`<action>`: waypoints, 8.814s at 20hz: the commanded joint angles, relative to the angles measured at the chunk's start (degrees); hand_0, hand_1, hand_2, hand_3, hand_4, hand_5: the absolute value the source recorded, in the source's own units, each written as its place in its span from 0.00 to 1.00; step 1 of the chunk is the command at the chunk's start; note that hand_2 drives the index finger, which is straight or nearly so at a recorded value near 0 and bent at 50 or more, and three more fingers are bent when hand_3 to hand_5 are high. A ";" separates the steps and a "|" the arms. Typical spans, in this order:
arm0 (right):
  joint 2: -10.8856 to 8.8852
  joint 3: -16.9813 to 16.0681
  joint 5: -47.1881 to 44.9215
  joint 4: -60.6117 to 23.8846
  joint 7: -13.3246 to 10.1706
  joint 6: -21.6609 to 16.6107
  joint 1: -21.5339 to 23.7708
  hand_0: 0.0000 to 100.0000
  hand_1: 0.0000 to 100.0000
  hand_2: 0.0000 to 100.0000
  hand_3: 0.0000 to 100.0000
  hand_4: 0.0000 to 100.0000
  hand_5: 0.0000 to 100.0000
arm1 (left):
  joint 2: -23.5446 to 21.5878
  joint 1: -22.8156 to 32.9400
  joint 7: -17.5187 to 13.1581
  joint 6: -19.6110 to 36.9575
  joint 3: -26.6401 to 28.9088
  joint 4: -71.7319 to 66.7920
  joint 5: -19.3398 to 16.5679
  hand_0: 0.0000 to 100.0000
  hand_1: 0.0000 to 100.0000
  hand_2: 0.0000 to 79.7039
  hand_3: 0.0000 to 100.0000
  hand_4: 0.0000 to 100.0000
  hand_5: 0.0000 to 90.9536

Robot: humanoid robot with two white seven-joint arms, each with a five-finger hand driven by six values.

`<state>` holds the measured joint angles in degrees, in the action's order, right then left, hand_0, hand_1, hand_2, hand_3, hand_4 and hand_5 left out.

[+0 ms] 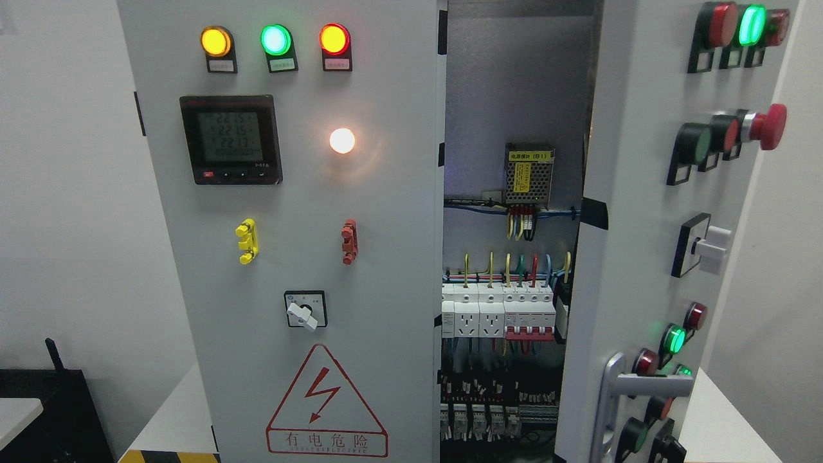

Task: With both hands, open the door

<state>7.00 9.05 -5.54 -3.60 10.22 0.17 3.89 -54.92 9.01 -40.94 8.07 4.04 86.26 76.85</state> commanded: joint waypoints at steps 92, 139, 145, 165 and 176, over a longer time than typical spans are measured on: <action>0.03 0.00 0.00 0.00 -0.02 0.01 -0.02 0.38 0.00 0.00 0.00 0.00 0.00 | 33.65 -96.64 9.48 -13.87 -74.09 -1.71 22.12 0.00 0.00 0.00 0.00 0.00 0.00; 0.03 0.00 0.00 0.00 -0.02 0.01 -0.02 0.38 0.00 0.00 0.00 0.00 0.00 | 50.87 -102.71 25.73 -8.07 -84.29 -0.65 19.30 0.00 0.00 0.00 0.00 0.00 0.00; 0.03 0.00 0.00 0.00 -0.02 0.01 -0.02 0.38 0.00 0.00 0.00 0.00 0.00 | 54.48 -102.71 28.99 -8.07 -84.29 -0.74 19.30 0.00 0.00 0.00 0.00 0.00 0.00; 0.03 0.00 0.00 0.00 -0.02 0.01 -0.02 0.38 0.00 0.00 0.00 0.00 0.00 | 59.14 -102.53 32.86 -7.89 -84.38 -1.36 18.34 0.00 0.00 0.00 0.00 0.00 0.00; -0.06 0.00 0.00 0.00 -0.02 0.01 -0.02 0.38 0.00 0.00 0.00 0.00 0.00 | 56.51 -102.18 32.77 -7.98 -84.38 -3.11 18.34 0.00 0.00 0.00 0.00 0.00 0.00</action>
<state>7.01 9.05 -5.54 -3.61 10.17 0.15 3.89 2.84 -93.47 -8.04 0.14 -80.15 84.58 95.23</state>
